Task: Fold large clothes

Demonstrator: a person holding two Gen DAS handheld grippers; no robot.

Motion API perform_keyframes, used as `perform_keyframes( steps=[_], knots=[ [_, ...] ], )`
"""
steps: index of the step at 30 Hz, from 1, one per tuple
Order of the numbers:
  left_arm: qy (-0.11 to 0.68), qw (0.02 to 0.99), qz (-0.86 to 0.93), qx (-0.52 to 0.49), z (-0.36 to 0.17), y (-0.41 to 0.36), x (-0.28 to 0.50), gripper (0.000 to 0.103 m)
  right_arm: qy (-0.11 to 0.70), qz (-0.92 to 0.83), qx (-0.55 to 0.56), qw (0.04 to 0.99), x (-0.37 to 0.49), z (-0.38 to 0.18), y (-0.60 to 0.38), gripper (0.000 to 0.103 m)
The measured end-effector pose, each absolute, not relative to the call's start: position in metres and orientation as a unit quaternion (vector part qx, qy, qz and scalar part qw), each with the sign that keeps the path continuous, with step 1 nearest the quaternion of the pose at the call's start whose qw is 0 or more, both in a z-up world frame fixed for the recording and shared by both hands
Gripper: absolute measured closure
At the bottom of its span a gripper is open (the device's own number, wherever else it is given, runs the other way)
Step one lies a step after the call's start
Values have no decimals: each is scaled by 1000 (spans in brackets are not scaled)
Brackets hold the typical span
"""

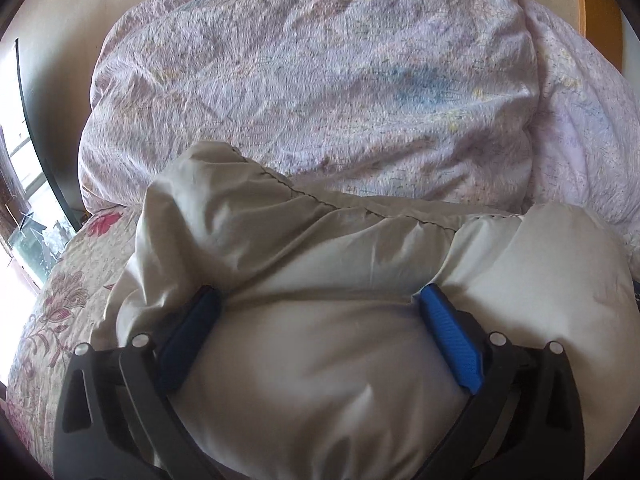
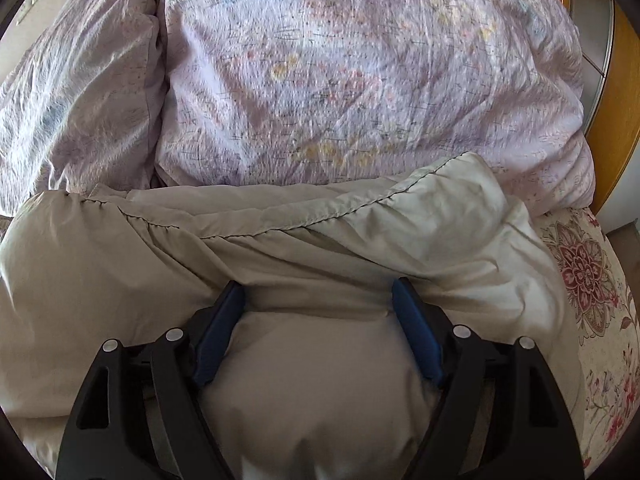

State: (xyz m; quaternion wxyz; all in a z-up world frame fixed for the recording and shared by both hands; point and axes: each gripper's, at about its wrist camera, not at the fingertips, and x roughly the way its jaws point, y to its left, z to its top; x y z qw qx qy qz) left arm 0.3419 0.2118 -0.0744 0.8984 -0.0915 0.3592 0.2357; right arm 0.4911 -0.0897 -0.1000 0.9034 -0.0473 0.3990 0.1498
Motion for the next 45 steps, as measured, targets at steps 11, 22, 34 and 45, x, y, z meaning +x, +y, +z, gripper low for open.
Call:
perform_keyframes(
  steps=[11, 22, 34, 45],
  knots=[
    [369, 894, 226, -121, -93, 223, 364, 2, 400, 131, -59, 905, 508, -121, -70, 20],
    [381, 886, 240, -114, -101, 226, 377, 2, 414, 116, -70, 900, 512, -133, -56, 17],
    [353, 884, 304, -47, -43, 249, 345, 2, 384, 96, -36, 918, 522, -75, -100, 25],
    [393, 858, 312, -107, -90, 289, 347, 2, 412, 70, -1, 909, 530, -110, -132, 28]
  ],
)
